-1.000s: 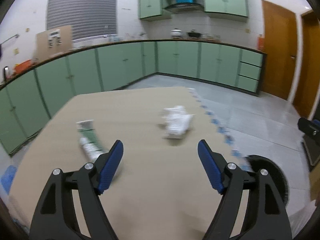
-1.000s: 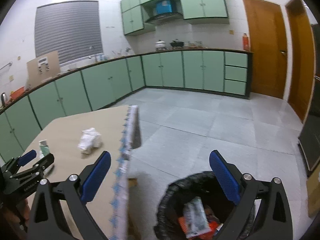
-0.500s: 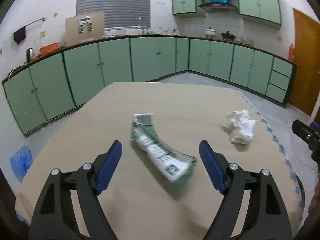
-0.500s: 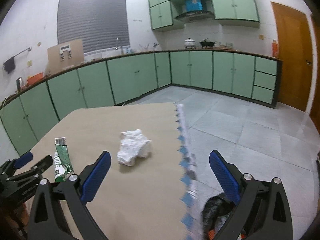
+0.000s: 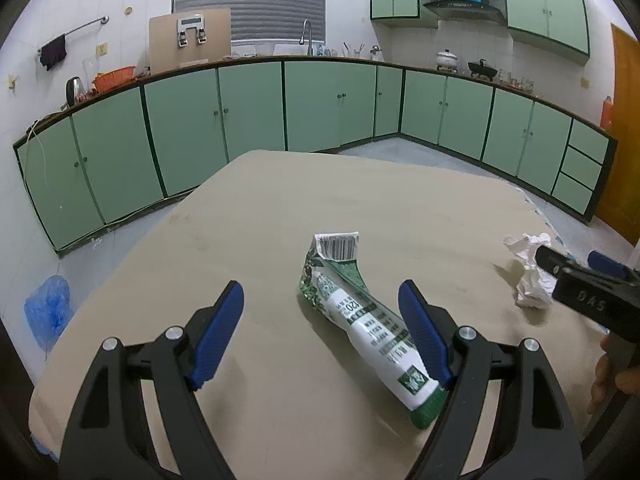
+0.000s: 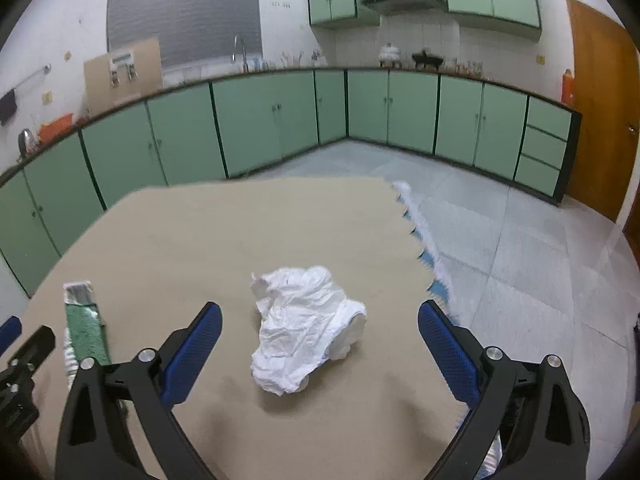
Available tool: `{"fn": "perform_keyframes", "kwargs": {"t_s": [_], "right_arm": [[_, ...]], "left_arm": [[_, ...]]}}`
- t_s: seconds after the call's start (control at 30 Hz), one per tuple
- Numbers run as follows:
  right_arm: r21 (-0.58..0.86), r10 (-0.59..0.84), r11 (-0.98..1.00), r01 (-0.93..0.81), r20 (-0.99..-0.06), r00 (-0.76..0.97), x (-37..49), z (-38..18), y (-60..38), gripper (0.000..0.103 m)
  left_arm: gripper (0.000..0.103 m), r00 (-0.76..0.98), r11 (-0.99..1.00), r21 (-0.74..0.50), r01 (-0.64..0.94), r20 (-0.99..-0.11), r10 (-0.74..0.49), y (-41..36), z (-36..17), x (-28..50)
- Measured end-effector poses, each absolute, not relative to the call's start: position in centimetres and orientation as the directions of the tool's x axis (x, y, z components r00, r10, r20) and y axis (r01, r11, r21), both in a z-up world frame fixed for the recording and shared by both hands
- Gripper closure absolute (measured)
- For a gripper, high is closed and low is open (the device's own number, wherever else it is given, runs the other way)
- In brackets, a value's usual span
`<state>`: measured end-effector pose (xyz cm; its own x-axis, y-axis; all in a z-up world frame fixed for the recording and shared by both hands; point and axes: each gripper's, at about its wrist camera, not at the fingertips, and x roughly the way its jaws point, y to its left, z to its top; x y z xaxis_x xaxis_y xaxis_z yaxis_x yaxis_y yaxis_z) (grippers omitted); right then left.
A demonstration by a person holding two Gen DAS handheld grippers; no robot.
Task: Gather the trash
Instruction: 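Grasp the green-white tube with the left tool while the right grasps the white tissue, then lift and carry the tube and tissue over the black bin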
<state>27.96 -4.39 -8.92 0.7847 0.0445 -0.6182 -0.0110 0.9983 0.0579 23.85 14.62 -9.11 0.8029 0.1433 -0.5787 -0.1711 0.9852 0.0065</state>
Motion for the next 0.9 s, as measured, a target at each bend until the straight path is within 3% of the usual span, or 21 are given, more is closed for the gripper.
{"fn": "perform_keyframes", "kwargs": {"t_s": [0.07, 0.23, 0.4, 0.77, 0.9], "right_arm": [[0.066, 0.061, 0.998, -0.023, -0.65, 0.757, 28.5, -9.4, -4.5, 0.021], [0.113, 0.113, 0.992, -0.048, -0.698, 0.707, 29.1, -10.2, -4.8, 0.062], [0.102, 0.118, 0.993, -0.066, -0.685, 0.719, 28.1, -10.1, -5.1, 0.08], [0.096, 0.133, 0.991, -0.093, -0.648, 0.75, 25.8, -9.2, -5.9, 0.081], [0.11, 0.138, 0.99, -0.087, -0.644, 0.752, 25.8, -8.8, -6.5, 0.081]], "left_arm": [[0.026, 0.797, 0.985, 0.001, -0.172, -0.587, 0.139, 14.7, -9.4, 24.2], [0.024, 0.792, 0.986, -0.013, -0.167, -0.598, 0.126, 14.7, -9.6, 24.6], [0.02, 0.777, 0.989, -0.021, -0.143, -0.621, 0.099, 13.6, -9.9, 25.1], [0.02, 0.711, 0.991, 0.01, -0.134, -0.696, 0.103, 11.1, -11.5, 26.6], [0.034, 0.675, 0.992, 0.005, -0.13, -0.732, 0.092, 10.7, -12.2, 27.4]]}}
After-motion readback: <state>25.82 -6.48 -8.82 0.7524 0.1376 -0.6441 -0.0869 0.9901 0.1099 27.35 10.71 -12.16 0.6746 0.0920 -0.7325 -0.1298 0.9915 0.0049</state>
